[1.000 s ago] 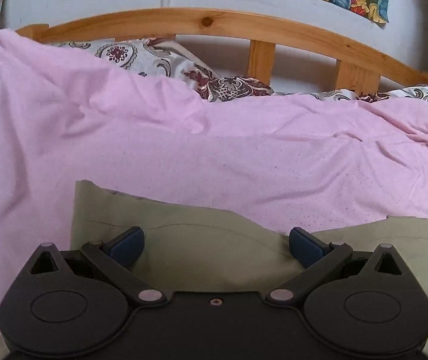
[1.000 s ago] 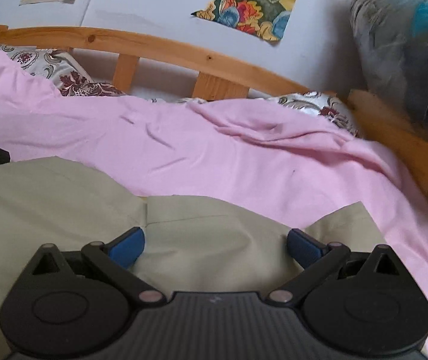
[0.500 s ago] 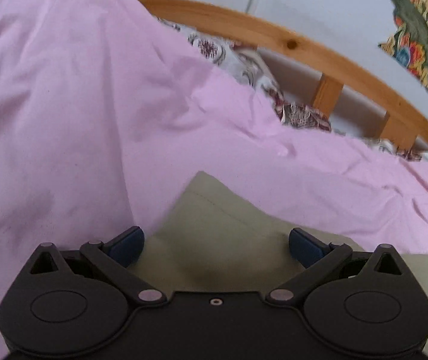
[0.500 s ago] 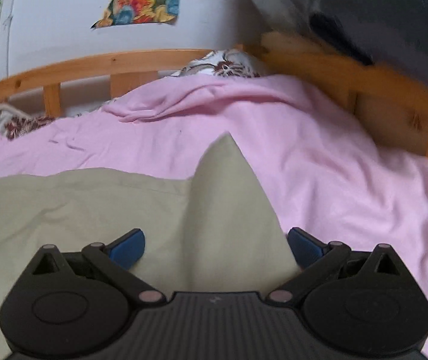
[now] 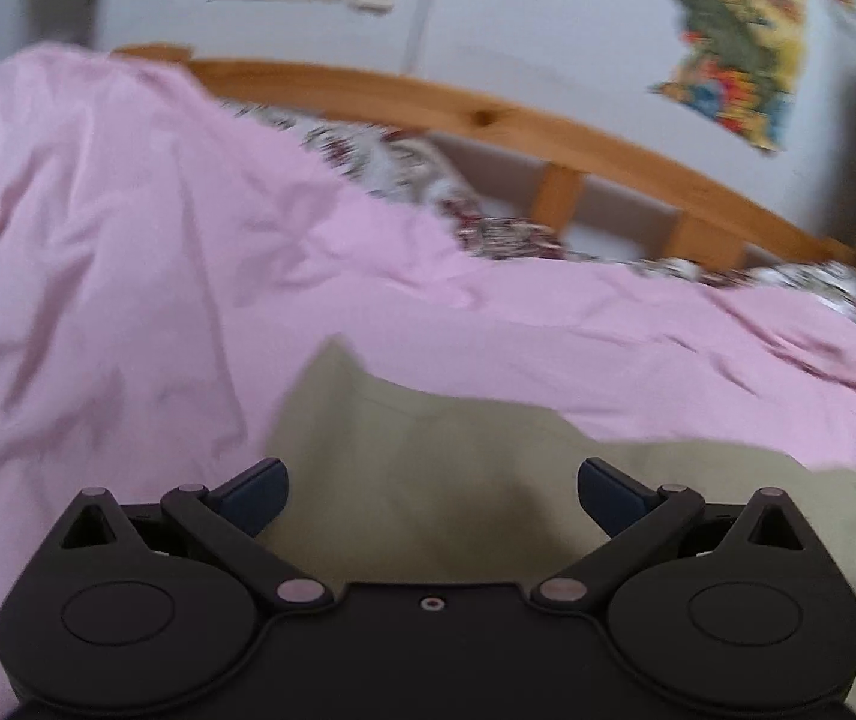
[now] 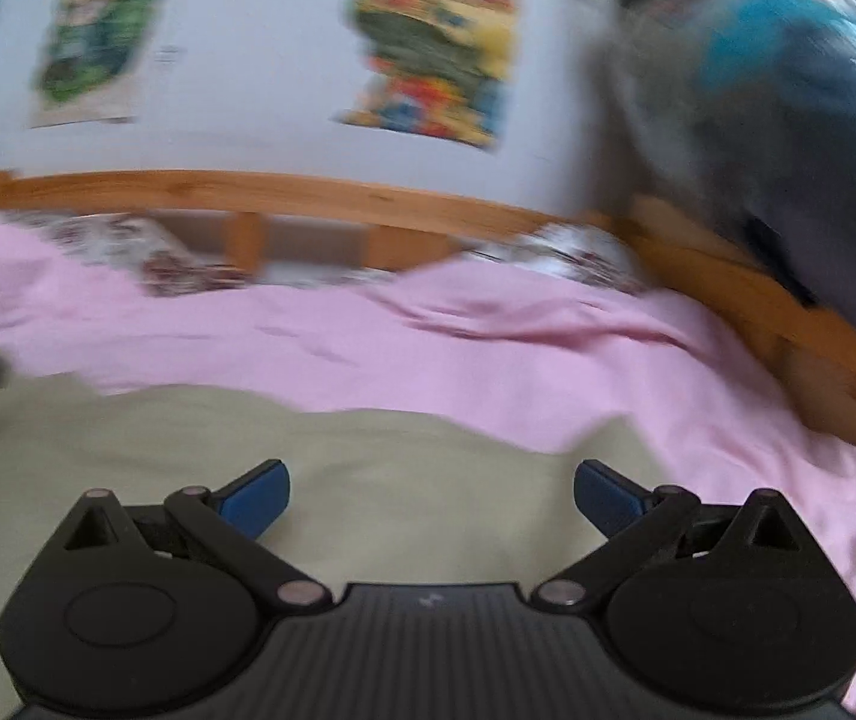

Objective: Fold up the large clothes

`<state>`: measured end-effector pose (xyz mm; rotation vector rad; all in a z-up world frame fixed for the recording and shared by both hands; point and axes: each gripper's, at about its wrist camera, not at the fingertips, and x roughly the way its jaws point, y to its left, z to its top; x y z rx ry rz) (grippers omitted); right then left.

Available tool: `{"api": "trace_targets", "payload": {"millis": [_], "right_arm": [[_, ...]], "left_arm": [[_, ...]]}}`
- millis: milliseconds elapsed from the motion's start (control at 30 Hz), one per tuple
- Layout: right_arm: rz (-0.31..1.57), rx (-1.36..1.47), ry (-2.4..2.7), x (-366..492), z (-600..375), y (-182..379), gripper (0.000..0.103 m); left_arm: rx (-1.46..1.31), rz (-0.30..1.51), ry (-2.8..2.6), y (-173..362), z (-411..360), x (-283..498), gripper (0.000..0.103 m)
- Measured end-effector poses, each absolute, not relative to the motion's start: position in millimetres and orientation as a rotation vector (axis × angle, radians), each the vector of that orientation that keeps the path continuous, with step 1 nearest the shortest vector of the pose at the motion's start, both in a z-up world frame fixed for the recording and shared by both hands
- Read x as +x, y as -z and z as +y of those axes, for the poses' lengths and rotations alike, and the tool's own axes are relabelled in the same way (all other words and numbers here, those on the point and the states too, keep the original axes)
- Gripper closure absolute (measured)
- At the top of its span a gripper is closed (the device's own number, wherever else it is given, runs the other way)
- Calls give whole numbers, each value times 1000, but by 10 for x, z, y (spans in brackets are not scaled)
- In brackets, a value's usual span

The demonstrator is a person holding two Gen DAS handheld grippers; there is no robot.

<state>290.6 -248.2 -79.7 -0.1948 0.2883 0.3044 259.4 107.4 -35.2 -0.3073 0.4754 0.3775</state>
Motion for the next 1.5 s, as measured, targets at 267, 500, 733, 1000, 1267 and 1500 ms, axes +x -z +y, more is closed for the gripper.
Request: {"api": "trace_targets", "payload": {"millis": [267,500,733,1000,1267,1500], "right_arm": [[203,-483,-313,2592,-1856,1282,0],[231,-529,-289,2684,-1754,1445,0],[225,-503,-295,2644,-1818,1426,0],[221,-503,-291,2639,-1823,1414,0],[217,-504,-288,2633,-1827,1410,0],[209,-508,-281,2618,-1828,1396,0]], "left_arm": [[-253,515,-333,300,987,2230,1],[-279,552,-420,351,1309,2055,1],[-286,583,-466,386,1509,1802,1],[-305,672,-371,567,1624,1592,1],[-254,722,-339,650,1441,1410,1],[-280,722,-393,701,1363,1376,1]]}}
